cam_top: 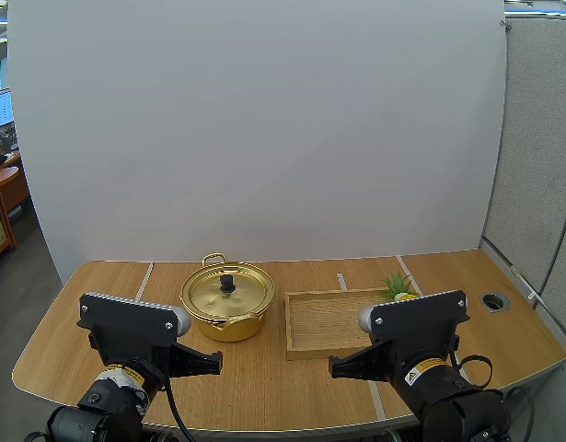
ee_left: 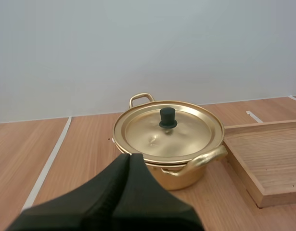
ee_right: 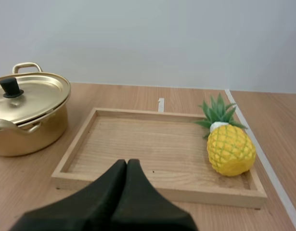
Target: Open the pot, put the pineapple inside, and close it
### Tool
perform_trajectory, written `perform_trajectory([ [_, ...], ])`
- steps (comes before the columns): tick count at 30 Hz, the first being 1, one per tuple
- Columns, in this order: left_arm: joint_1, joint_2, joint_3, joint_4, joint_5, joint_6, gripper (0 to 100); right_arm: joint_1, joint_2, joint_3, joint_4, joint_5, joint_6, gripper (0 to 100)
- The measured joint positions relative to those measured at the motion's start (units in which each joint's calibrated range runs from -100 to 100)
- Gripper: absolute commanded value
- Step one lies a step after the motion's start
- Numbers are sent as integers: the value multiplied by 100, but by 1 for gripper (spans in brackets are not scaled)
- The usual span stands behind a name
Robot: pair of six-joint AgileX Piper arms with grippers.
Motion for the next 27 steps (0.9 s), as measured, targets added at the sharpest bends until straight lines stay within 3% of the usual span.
perform_trajectory([
  [7, 0, 0, -952, 0, -16, 9, 0, 0, 0, -1333, -173, 1023, 0, 0],
  [14, 0, -12, -2589, 0, 302, 229, 0, 0, -12, -2613, -177, 1969, 0, 0],
  [27, 0, -28, -4879, 9, 4134, 367, 0, 0, -34, -4574, -558, 5814, 0, 0],
])
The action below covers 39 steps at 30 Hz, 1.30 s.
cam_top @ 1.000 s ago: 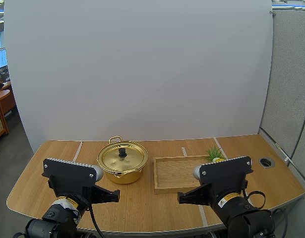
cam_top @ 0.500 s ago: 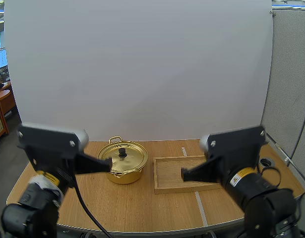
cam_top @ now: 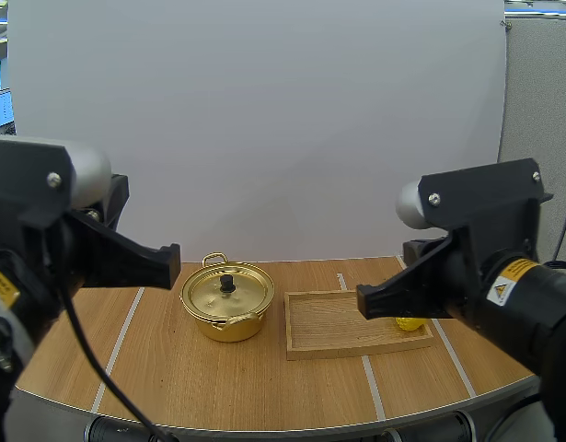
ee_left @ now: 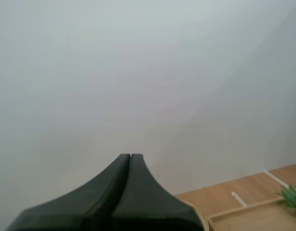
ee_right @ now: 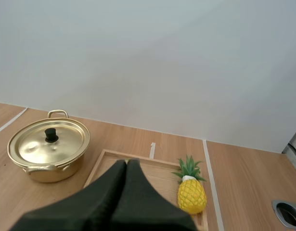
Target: Open the pot, put the pineapple inside, and close it
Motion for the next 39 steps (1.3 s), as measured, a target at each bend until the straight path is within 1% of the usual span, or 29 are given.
perform_trajectory([
  [1, 0, 0, -111, 0, 327, 0, 0, 0, 0, -134, -13, 475, 0, 0],
  [3, 0, 0, -244, 0, 764, 0, 0, 0, 0, -297, -26, 801, 0, 0],
  [7, 0, 0, -312, 4, 1191, 61, 0, 0, 0, -438, -46, 963, 65, 0],
  [12, 0, 141, -324, 13, 1290, 173, 0, 0, 9, -438, -58, 1015, 256, 0],
  [19, 0, 1111, -324, 18, 1381, 194, 0, 0, 545, -438, -285, 1030, 438, 0],
  [24, 0, 1935, -324, 15, 1381, 258, 0, 0, 1159, -438, -505, 1030, 595, 0],
  [25, 0, 2012, -324, -1, 1386, 271, 0, 0, 1224, -438, -516, 1030, 604, 0],
  [27, 0, 2632, -324, -159, 1383, 429, 0, 0, 1497, -438, -516, 1030, 639, 0],
  [30, 0, 3069, -324, -281, 1286, 526, 0, 0, 1725, -438, -516, 1030, 647, 0],
  [37, 0, 4011, -324, -306, 1030, 560, 0, 0, 2155, -438, -516, 1030, 647, 0],
  [38, 0, 4132, -324, -306, 1033, 569, 1, 0, 2177, -438, -516, 1030, 647, 0],
  [39, 0, 4241, -324, -306, 1033, 569, 4, 0, 2189, -438, -516, 1030, 647, 5],
])
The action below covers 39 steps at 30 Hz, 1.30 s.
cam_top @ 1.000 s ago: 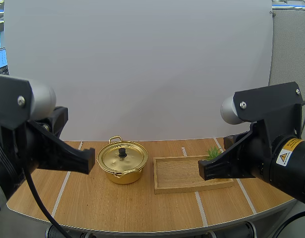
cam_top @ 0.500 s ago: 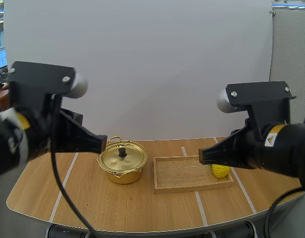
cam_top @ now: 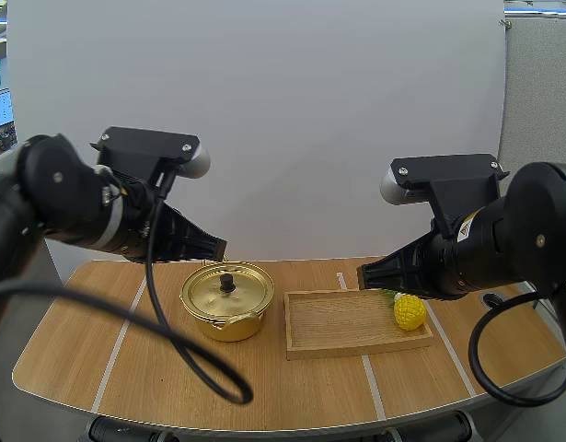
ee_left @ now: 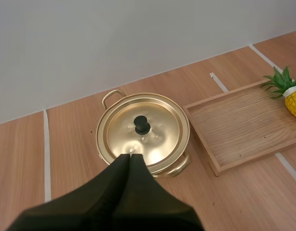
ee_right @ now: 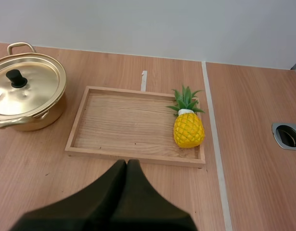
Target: Open the pot, put the pineapple inside, and close it
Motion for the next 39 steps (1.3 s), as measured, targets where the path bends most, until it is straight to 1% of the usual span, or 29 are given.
perform_trajectory([
  [1, 0, 99, 0, 0, 0, 0, 8, 0, 13, 0, 0, 0, 0, 16],
  [2, 0, 170, 0, 0, 0, 0, 13, 0, 13, 0, 0, 0, 0, 33],
  [3, 0, 267, 0, 0, 0, 0, 22, 0, 13, 0, 0, 0, 3, 45],
  [4, 0, 338, 0, 0, 0, 0, 30, 0, 13, 0, 0, 0, 14, 62],
  [6, 0, 447, 0, 0, -22, 0, 51, 0, 13, 0, 0, 0, 13, 98],
  [7, 0, 484, 0, 0, -62, 0, 65, 0, 13, 0, 0, 0, 25, 100],
  [9, 0, 562, 0, 0, -150, 0, 93, 0, 13, 0, 0, 0, 25, 100],
  [10, 0, 580, 0, 0, -200, 0, 100, 0, 13, 0, 0, 0, 25, 100],
  [14, 0, 635, 0, 0, -273, 292, 100, 0, 13, 0, 0, 0, 25, 100],
  [18, 0, 718, 0, -14, -333, 755, 100, 0, 13, 0, 0, 0, 25, 100],
  [22, 0, 902, 0, -203, -351, 1292, 100, 0, 13, 0, 0, 0, 25, 100],
  [24, 0, 1122, 0, -396, -413, 1682, 100, 0, 13, 0, 0, 0, 25, 100],
  [25, 0, 1160, 0, -411, -413, 1734, 100, 0, 13, 0, 0, 0, 25, 100],
  [30, 0, 2050, -47, -478, -722, 2309, 100, 0, 13, 0, 0, 0, 25, 100],
  [33, 0, 2526, -216, -489, -788, 2424, 100, 0, 13, 0, 0, 0, 25, 100],
  [39, 0, 3622, -942, -510, -824, 2502, 100, 0, 13, 0, 0, 0, 25, 100],
])
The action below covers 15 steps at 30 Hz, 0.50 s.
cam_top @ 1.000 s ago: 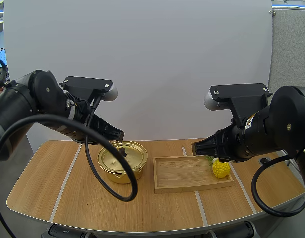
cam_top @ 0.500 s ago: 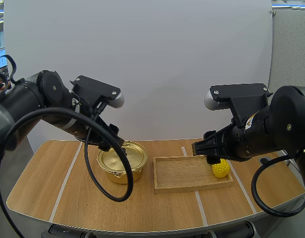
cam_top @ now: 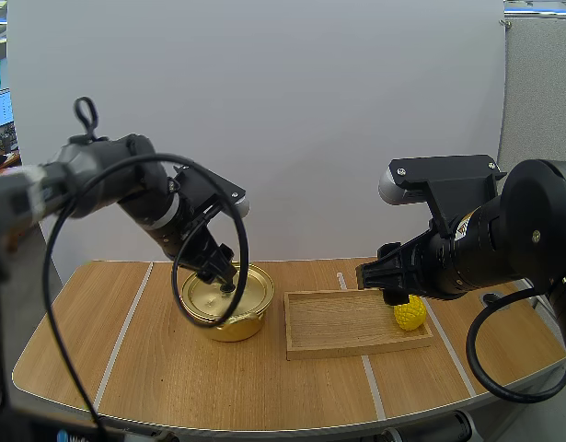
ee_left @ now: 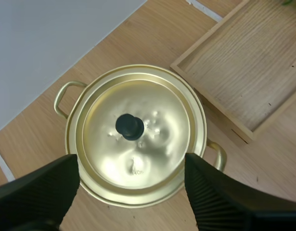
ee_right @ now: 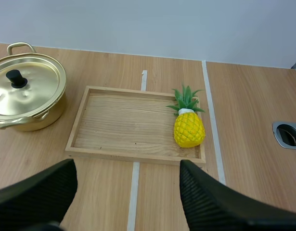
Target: Open the pot, put the pineapple inside, and close it
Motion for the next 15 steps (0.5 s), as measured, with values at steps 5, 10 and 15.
perform_trajectory([
  [5, 0, 783, -629, 0, 255, 20, 100, 0, 0, 0, 0, 0, 0, 100],
  [10, 0, 1416, -1154, 0, 574, 20, 100, 0, 0, 0, 0, 0, 0, 100],
  [15, 0, 1926, -1427, 0, 629, 22, 100, 0, 0, 0, 0, 0, 0, 100],
])
